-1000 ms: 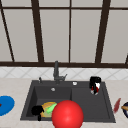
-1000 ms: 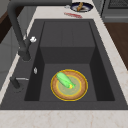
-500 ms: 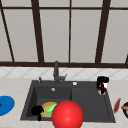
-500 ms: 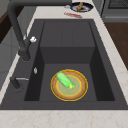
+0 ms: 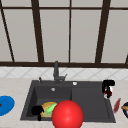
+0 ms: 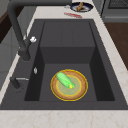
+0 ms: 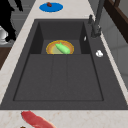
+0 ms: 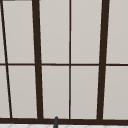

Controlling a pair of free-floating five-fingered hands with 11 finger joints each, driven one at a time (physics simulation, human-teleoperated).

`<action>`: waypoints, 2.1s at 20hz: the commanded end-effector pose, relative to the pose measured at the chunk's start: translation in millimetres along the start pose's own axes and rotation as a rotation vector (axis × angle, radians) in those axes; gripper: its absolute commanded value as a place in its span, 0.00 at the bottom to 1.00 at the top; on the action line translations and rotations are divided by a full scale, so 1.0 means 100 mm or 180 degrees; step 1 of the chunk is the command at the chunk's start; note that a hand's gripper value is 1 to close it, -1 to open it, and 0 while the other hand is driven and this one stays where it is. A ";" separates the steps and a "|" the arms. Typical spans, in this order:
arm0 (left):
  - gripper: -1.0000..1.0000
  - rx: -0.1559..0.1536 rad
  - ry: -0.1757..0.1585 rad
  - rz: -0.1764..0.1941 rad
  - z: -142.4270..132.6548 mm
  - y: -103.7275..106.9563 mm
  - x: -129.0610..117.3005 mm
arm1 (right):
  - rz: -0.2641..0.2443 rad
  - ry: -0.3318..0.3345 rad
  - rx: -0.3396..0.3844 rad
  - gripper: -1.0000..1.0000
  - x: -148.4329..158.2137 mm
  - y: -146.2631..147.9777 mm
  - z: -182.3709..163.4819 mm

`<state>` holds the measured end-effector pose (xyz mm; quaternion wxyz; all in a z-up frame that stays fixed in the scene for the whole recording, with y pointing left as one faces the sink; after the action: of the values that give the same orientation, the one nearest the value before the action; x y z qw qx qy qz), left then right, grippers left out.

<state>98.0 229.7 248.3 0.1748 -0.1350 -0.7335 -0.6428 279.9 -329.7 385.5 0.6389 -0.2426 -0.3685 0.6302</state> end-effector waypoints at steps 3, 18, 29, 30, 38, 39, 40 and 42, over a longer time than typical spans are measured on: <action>0.50 0.0000 0.0000 0.0000 0.00 0.00 0.00 | -0.0202 -0.0042 0.0308 1.00 -0.27 0.18 -0.02; 0.50 0.0000 0.0000 0.0000 0.00 0.00 0.00 | -0.0285 -0.0130 0.0183 1.00 -1.17 1.16 -0.21; 0.50 0.0000 0.0000 0.0000 0.00 0.00 0.00 | -0.0202 -0.0237 0.0291 1.00 -1.79 1.63 -0.59; 0.50 0.0000 0.0000 0.0000 0.00 0.00 0.00 | -0.0180 -0.0215 0.0291 1.00 -1.80 1.71 -0.64; 0.50 0.0000 0.0000 0.0000 0.00 0.00 0.00 | -0.0154 -0.0117 0.0272 1.00 -2.07 1.98 -0.90; 0.50 0.0000 0.0000 0.0000 0.00 0.00 0.00 | -0.0178 -0.0138 0.0276 1.00 -2.13 1.99 -0.87; 0.50 0.0000 0.0000 0.0000 0.00 0.00 0.00 | -0.0211 -0.0170 0.0276 1.00 -2.21 2.00 -0.84; 0.50 0.0000 0.0000 0.0000 0.00 0.00 0.00 | -0.0264 -0.0220 0.0277 1.00 -2.33 1.98 -0.83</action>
<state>98.0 229.7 248.3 0.1748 -0.1350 -0.7335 -0.6428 233.3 -510.4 142.5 0.6605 -0.1804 -0.3681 0.6291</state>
